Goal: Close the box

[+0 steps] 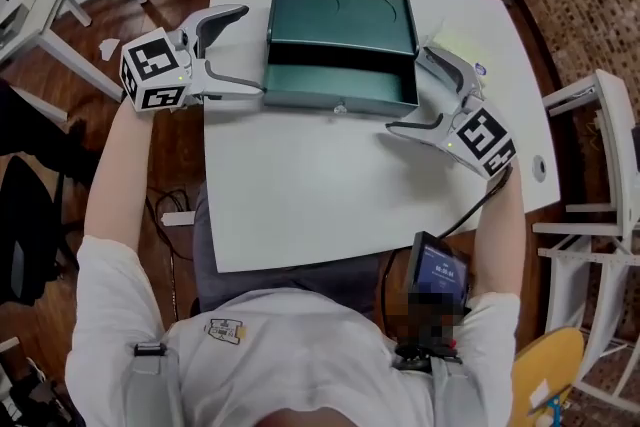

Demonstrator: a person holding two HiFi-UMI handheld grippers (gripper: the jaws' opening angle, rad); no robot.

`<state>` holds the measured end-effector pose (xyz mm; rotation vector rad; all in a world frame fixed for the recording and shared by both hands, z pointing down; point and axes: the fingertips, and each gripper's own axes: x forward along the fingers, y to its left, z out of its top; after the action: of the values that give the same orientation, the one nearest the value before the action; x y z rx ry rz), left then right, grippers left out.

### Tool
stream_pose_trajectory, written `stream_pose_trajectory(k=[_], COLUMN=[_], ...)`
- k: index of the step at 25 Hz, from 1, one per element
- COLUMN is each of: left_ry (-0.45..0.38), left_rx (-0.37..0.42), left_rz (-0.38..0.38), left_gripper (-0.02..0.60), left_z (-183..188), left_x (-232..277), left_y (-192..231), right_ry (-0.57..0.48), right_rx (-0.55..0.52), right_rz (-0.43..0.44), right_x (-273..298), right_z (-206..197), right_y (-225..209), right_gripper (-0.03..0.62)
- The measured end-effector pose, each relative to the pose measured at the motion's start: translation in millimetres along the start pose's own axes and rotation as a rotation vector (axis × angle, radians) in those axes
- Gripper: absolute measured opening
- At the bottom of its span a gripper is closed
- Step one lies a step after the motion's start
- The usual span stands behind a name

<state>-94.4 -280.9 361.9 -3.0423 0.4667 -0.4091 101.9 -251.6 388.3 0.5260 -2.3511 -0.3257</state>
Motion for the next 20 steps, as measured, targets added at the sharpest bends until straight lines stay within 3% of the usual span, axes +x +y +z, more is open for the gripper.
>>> stream_pose_trajectory(k=[5,7,10,12,15,20], left_ry=[-0.017,-0.086,-0.275,-0.352,-0.355,-0.304], left_rx=[-0.045,-0.064,-0.192,-0.278,-0.348,-0.335], left_rz=[-0.252,-0.222,-0.037,0.037,0.031,-0.064], left_gripper=[0.592,0.592,0.592,0.591,0.589,0.537], left_z=[13.2,23.3,48.4,53.4,50.1,50.3], left_x=[6.3,2.1,-7.0,-1.5,23.4,55.0], left_y=[-21.7,-6.6,62.3,104.4,130.4,114.8], right_ry=[0.045,0.05,0.048,0.049,0.043,0.042], right_rx=[-0.086,-0.1,-0.113,-0.111,-0.095,-0.086], right_rz=[-0.056,-0.082,-0.102,-0.091,-0.088,-0.091], right_x=[13.2,14.3,16.8,19.3,20.3,21.4], right_z=[-5.7,-7.4,-6.2,-6.2,-7.2,-10.5], right_y=[-0.6,-7.8,-14.4,-13.4,-14.6,-23.0], right_gripper=[0.589,0.589,0.588,0.588,0.589,0.588])
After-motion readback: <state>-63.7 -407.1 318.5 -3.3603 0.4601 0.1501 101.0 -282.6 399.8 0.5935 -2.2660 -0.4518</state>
